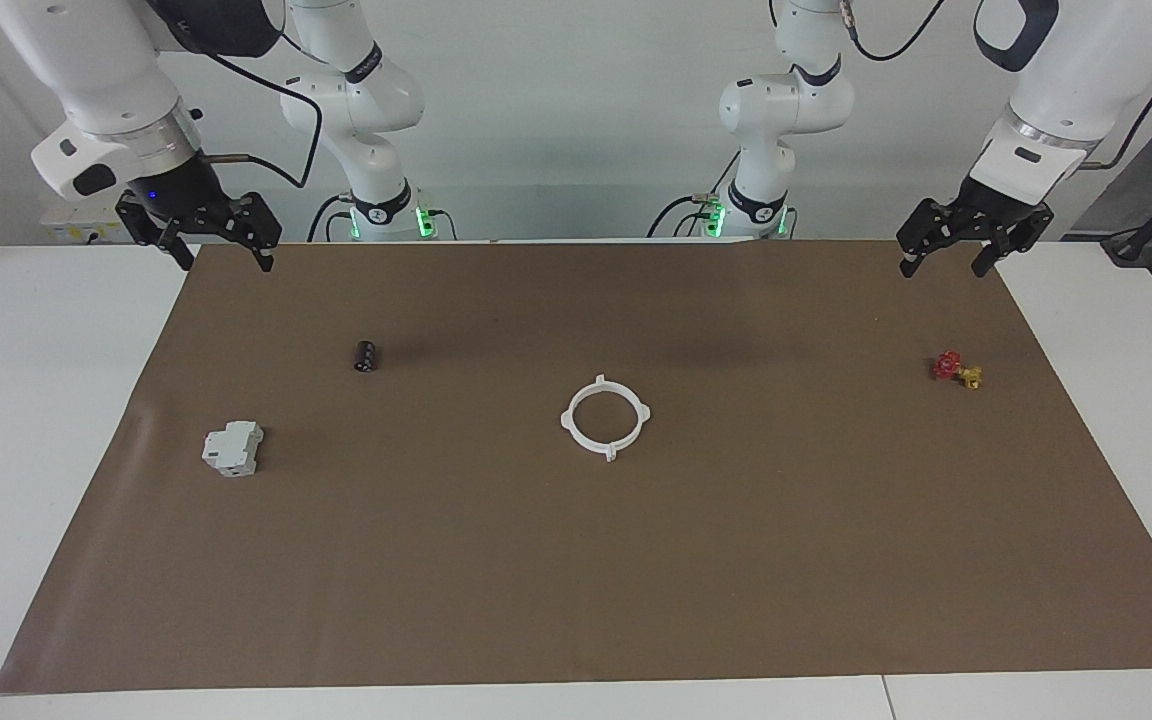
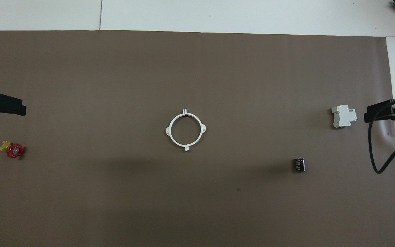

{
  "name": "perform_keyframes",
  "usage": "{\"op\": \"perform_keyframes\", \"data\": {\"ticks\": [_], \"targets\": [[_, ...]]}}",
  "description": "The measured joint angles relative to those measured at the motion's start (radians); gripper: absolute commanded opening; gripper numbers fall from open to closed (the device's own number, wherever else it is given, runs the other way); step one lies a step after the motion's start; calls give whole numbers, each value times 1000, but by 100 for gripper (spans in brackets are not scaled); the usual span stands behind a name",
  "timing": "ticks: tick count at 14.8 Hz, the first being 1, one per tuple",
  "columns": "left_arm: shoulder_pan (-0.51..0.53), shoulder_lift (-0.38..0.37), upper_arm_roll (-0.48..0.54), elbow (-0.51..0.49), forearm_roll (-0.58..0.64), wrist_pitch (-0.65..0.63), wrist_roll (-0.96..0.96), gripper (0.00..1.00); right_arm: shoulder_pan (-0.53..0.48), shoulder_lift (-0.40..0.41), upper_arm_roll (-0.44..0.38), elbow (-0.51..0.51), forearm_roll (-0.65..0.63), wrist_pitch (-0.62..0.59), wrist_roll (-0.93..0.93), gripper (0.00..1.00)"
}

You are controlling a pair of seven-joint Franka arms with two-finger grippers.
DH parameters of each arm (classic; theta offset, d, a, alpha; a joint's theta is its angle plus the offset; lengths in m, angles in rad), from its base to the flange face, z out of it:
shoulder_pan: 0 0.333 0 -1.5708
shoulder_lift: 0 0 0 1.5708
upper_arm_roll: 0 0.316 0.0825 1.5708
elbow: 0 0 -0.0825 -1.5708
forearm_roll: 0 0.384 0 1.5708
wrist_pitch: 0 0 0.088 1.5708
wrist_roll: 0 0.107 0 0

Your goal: Assemble drain pipe with both arms

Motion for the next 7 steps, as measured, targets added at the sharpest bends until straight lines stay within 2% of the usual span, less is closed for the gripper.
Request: {"op": "perform_keyframes", "data": {"ticks": [7], "targets": [[13,-19,2,-52,0,52,49,100,0,0,0,0,0,0,0,100]]}}
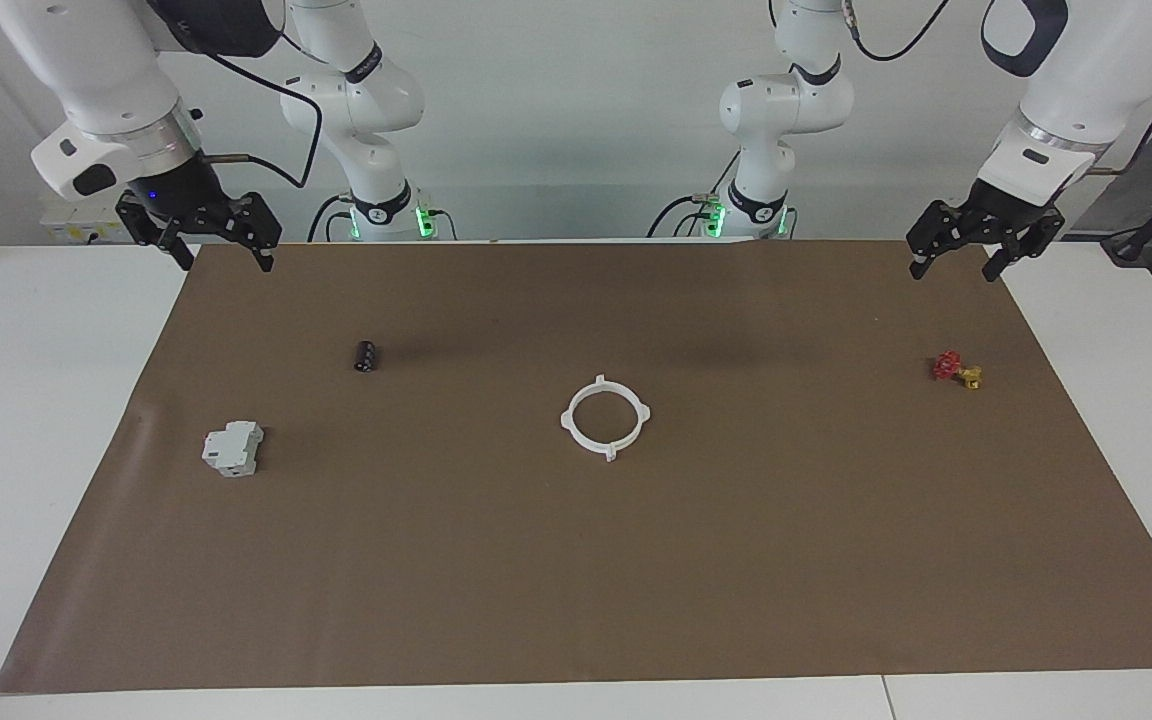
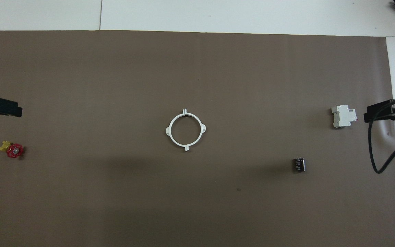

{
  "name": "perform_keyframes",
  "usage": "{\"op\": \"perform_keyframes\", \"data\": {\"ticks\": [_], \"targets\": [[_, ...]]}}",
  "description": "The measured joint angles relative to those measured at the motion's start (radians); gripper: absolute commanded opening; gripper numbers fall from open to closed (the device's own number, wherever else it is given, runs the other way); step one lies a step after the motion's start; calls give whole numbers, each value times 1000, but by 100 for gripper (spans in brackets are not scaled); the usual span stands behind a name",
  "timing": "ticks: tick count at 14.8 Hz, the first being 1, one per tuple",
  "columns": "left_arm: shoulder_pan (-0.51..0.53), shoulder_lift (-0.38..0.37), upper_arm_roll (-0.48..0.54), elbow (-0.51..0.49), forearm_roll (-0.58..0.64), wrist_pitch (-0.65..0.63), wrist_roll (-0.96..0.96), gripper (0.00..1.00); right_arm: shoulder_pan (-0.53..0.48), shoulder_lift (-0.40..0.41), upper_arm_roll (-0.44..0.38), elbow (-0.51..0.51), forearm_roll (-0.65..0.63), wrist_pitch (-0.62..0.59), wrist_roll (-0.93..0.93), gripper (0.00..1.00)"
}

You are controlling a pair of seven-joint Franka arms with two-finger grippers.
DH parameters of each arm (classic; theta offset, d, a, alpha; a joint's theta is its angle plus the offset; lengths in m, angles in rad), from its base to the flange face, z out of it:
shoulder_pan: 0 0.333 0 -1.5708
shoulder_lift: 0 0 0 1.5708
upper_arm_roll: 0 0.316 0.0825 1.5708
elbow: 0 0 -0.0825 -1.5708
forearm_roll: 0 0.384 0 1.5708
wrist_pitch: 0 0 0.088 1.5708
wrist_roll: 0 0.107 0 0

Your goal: Assemble drain pipe with both arms

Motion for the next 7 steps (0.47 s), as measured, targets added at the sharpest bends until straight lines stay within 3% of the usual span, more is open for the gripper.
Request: {"op": "perform_keyframes", "data": {"ticks": [7], "targets": [[0,-12,0,-19,0,8,0,100,0,0,0,0,0,0,0,100]]}}
